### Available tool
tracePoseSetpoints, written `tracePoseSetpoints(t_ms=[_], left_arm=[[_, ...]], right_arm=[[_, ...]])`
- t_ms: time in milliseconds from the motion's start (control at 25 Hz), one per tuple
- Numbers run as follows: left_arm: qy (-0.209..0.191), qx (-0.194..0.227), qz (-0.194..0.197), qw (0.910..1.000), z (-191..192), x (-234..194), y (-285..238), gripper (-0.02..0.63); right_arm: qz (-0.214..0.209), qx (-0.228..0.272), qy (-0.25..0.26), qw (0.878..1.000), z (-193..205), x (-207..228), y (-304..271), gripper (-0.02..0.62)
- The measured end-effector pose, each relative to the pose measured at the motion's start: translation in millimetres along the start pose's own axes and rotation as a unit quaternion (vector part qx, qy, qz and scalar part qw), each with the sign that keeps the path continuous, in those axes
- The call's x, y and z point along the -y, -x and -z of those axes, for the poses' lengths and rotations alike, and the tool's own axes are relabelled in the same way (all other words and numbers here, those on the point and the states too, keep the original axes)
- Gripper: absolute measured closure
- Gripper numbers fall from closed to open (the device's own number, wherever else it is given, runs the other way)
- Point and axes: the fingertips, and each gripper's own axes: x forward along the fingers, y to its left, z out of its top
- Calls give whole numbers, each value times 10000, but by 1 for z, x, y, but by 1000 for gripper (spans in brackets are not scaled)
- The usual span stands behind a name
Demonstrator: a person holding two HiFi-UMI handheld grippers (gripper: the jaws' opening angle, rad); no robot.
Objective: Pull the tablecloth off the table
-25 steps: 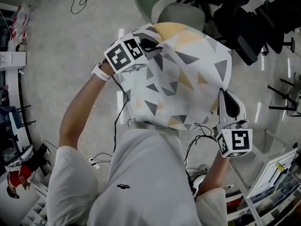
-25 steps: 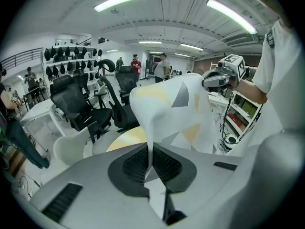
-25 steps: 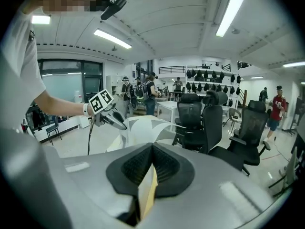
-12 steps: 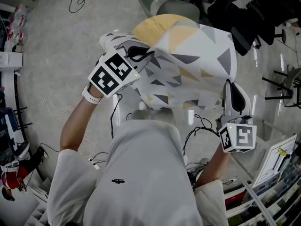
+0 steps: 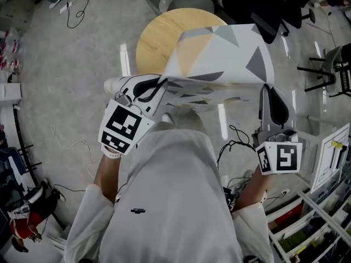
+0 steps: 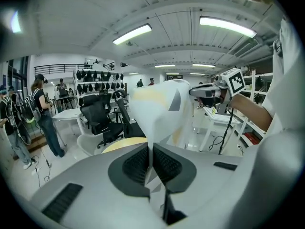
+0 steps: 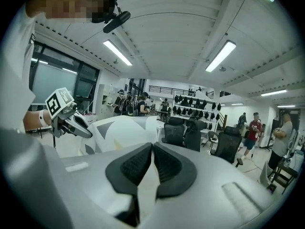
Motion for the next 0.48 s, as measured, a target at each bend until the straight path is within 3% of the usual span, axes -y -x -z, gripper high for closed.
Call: tracePoseSetpoints(t_ms=[480], left_arm=[[118, 69, 143, 9998, 23, 81, 39, 592]], right_arm=[[392, 105, -113, 9991, 18, -15, 83, 572]])
